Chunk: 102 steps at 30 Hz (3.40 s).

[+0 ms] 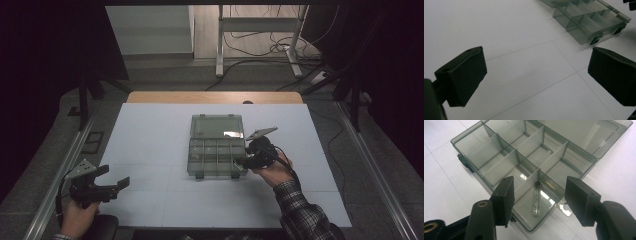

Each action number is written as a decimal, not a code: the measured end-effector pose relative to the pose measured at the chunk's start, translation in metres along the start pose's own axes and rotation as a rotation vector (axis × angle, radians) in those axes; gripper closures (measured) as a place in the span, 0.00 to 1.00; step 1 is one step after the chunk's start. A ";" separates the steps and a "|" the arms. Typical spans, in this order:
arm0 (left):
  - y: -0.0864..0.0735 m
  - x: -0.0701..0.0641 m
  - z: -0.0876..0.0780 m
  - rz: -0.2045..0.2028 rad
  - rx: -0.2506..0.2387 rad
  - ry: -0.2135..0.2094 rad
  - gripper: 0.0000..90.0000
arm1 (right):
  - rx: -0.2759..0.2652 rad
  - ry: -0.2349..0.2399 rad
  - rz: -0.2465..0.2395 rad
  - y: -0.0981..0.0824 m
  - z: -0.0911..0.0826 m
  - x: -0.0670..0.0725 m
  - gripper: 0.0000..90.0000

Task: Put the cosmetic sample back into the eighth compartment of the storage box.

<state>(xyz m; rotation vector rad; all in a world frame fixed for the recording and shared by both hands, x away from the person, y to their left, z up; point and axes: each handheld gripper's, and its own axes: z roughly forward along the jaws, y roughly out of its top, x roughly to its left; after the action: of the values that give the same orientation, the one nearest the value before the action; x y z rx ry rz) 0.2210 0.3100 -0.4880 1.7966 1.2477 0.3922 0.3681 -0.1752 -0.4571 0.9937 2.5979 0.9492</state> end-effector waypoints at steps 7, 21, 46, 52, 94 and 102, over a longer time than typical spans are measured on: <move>0.000 0.000 0.000 0.000 0.001 0.001 0.03 | -0.012 0.002 0.005 -0.001 -0.007 -0.001 0.42; 0.000 0.000 0.000 0.002 0.001 0.003 0.03 | -0.043 -0.003 0.024 -0.009 -0.020 -0.004 0.35; 0.000 0.000 0.000 0.001 0.001 0.005 0.03 | -0.075 -0.032 0.008 -0.031 -0.038 -0.007 0.09; 0.000 0.000 0.000 0.000 0.001 0.005 0.03 | -0.089 -0.043 0.018 -0.037 -0.044 -0.008 0.04; 0.000 -0.001 0.000 0.006 0.003 0.012 0.03 | -0.179 -0.130 0.114 -0.101 -0.098 -0.024 0.00; 0.000 -0.001 0.000 0.006 0.004 0.014 0.03 | -0.197 -0.122 0.180 -0.118 -0.107 -0.026 0.00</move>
<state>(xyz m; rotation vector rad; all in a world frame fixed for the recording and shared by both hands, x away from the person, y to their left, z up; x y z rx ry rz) 0.2208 0.3087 -0.4875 1.8042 1.2540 0.4070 0.2835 -0.3129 -0.4505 1.2052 2.2949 1.1236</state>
